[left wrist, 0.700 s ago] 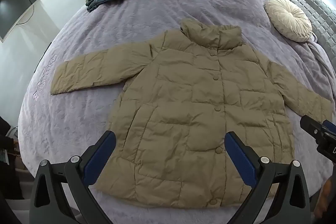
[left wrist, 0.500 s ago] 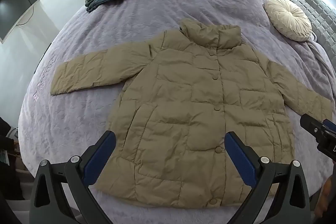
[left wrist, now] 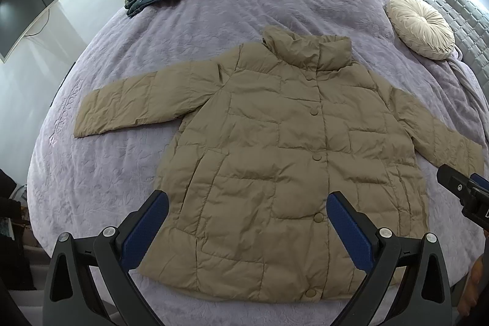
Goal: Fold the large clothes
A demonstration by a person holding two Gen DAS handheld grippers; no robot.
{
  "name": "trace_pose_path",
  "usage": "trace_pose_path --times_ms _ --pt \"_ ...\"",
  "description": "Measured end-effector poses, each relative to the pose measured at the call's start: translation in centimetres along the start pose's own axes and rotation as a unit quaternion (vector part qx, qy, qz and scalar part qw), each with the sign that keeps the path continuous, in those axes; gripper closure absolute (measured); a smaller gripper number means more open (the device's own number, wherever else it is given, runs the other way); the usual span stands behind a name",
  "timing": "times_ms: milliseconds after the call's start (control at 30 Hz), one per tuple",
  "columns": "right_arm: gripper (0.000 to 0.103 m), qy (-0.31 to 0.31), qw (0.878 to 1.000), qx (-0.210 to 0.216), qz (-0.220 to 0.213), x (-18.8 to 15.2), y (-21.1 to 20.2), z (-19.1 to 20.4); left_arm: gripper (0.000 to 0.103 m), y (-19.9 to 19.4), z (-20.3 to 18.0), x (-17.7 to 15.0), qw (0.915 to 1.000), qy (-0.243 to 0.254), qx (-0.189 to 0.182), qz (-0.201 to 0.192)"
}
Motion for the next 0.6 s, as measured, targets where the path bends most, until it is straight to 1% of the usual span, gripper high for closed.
trace_pose_path --times_ms 33,67,167,267,300,367,400,433,500,600 --pt "0.000 0.000 1.000 0.000 0.000 0.0 0.0 0.0 0.000 -0.1 -0.1 -0.4 1.0000 0.000 0.000 0.001" --pt "0.000 0.000 1.000 0.000 0.000 0.0 0.0 -0.1 0.000 -0.6 1.1 -0.1 1.0000 -0.001 0.000 0.001" --pt "0.000 0.000 1.000 -0.001 0.001 0.0 0.1 -0.1 0.000 -0.8 1.8 0.1 1.0000 -0.002 0.001 0.003" --pt "0.000 0.000 1.000 -0.004 0.002 0.4 -0.3 0.3 0.000 -0.9 1.7 0.0 1.0000 -0.003 -0.001 0.001" --pt "0.000 0.000 1.000 -0.005 0.003 -0.4 0.4 -1.2 0.000 -0.9 1.7 0.0 1.0000 -0.001 0.002 -0.002" --pt "0.000 0.000 1.000 -0.007 0.004 -0.7 0.6 -1.3 0.000 -0.9 1.7 0.0 1.0000 0.000 0.001 -0.003" --pt "0.000 -0.001 1.000 -0.009 0.006 -0.1 0.3 -0.4 0.000 -0.9 1.6 0.0 1.0000 -0.001 0.002 -0.001" --pt "0.000 0.000 1.000 -0.008 0.007 -0.1 0.6 -0.5 0.000 -0.9 1.7 0.0 1.0000 -0.001 0.002 -0.001" --pt "0.000 0.007 1.000 0.007 -0.011 0.3 0.6 -0.3 0.000 -0.9 1.6 -0.1 1.0000 -0.003 0.002 0.006" --pt "0.000 0.004 1.000 0.002 -0.007 0.1 0.6 -0.2 0.000 -0.8 1.6 -0.1 1.0000 -0.002 0.002 0.005"
Point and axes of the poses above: each gripper's, at about its wrist camera, not at the fingertips, and y roughly the way its jaws point, z to its left, x to its top, the point moved 10 cm from there along y, roughly the way its jaws point, and after that the axes turned 10 degrees about -z, right-handed, at the moved point
